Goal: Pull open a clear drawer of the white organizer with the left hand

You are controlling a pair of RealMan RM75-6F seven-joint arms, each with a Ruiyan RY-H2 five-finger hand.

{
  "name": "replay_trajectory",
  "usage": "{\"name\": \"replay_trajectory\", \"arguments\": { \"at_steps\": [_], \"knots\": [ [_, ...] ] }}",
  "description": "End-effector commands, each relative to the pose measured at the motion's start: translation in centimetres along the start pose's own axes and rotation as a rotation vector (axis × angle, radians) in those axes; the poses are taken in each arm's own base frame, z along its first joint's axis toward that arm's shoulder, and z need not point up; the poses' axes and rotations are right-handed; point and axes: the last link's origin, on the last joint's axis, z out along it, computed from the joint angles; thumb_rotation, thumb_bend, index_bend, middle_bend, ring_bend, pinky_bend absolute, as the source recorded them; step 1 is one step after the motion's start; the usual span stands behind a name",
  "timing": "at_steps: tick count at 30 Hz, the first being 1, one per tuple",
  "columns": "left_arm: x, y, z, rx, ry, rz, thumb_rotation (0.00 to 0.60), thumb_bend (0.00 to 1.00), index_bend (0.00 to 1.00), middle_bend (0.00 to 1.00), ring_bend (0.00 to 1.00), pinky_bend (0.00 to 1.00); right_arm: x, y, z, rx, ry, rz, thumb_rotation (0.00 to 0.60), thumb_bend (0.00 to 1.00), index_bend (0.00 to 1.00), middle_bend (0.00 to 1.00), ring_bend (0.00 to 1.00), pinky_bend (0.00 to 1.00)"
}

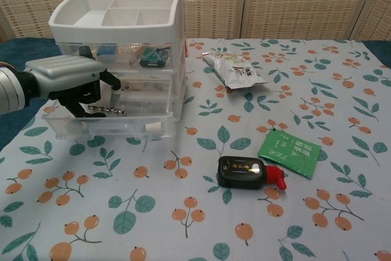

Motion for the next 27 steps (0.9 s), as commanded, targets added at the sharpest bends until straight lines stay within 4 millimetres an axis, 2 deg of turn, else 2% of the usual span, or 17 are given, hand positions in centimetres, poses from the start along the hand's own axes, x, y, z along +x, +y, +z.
{"name": "replay_trajectory", "arguments": {
  "at_steps": [1, 27],
  "knots": [
    [-0.07, -0.01, 0.03, 0.001, -0.002, -0.003, 0.600, 0.32, 0.48, 0.96, 0.98, 1.00, -0.03, 0.02, 0.00, -0.001, -0.001, 0.000, 0.600, 0.27, 0.04, 0.08, 0.07, 0.21],
    [-0.14, -0.05, 0.46, 0.003, 0.003, -0.035, 0.600, 0.33, 0.56, 0.96, 0.98, 1.00, -0.19, 0.28, -0.01, -0.010, -0.004, 0.003, 0.600, 0.27, 0.04, 0.08, 0.07, 0.21]
  ]
}}
